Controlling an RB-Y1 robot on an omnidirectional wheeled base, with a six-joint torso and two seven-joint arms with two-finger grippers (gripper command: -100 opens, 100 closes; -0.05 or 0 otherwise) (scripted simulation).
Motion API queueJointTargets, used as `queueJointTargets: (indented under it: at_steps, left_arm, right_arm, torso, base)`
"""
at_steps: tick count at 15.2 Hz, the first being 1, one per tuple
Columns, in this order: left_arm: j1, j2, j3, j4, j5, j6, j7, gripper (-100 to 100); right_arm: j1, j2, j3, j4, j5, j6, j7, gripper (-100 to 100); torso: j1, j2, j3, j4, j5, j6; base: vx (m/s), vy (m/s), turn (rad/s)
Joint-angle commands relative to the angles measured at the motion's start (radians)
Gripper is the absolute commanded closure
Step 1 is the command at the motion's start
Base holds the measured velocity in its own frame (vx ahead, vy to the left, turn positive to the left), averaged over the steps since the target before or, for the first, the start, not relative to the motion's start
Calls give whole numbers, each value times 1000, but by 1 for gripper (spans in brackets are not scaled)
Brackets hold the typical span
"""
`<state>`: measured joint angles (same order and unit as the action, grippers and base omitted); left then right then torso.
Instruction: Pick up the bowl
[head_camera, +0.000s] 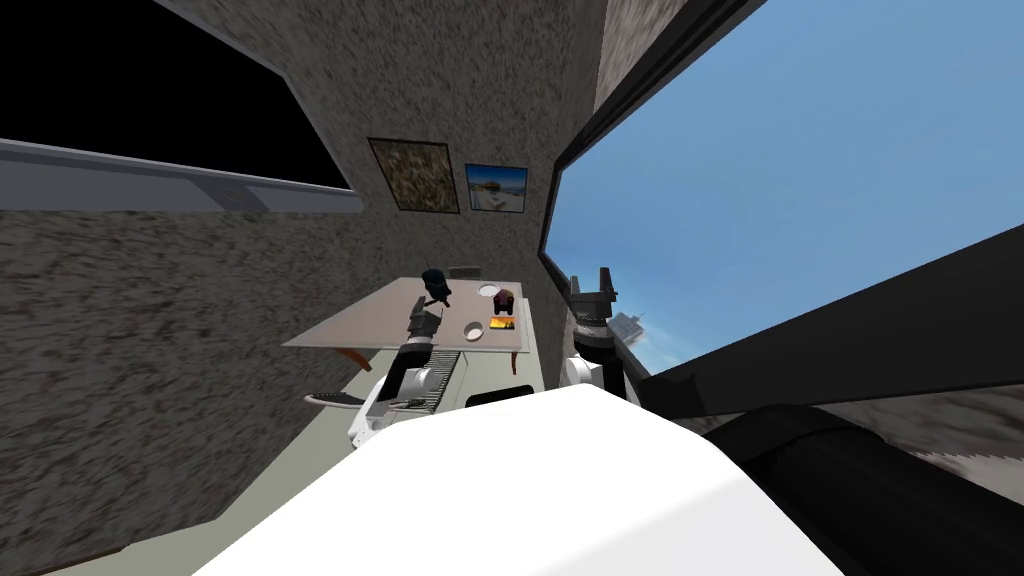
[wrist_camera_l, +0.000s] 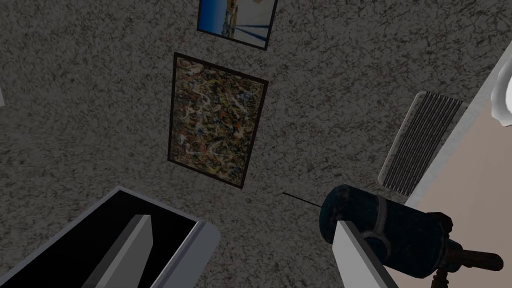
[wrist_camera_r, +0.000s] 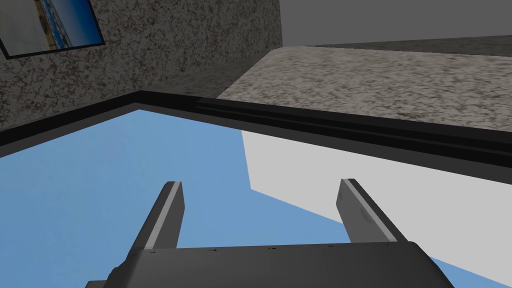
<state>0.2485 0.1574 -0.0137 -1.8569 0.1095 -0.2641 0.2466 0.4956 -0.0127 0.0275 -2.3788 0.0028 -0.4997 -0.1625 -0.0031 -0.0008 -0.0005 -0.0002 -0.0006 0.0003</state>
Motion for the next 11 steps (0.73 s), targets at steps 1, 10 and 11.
queueJointTargets:
  at_steps: [1, 10, 11]
  left_arm:
    - [-29, 2, 5, 50, 2, 49, 12, -100]
    - [-131, 4, 21, 231, 8, 180, 57, -100]
    - [-167, 3, 26, 259, 10, 207, 72, -100]
  right_arm:
    - [0, 0, 0, 0, 0, 0, 0, 0]
    - [0, 0, 0, 0, 0, 0, 0, 0]
    - [0, 0, 0, 0, 0, 0, 0, 0]
  torso:
    - [0, 0, 0, 0, 0, 0]
    - [1, 0, 0, 0, 0, 0]
    - [1, 0, 0, 0, 0, 0]
  base:
    - [7, -40, -33]
    - [3, -26, -27]
    - [7, -37, -52]
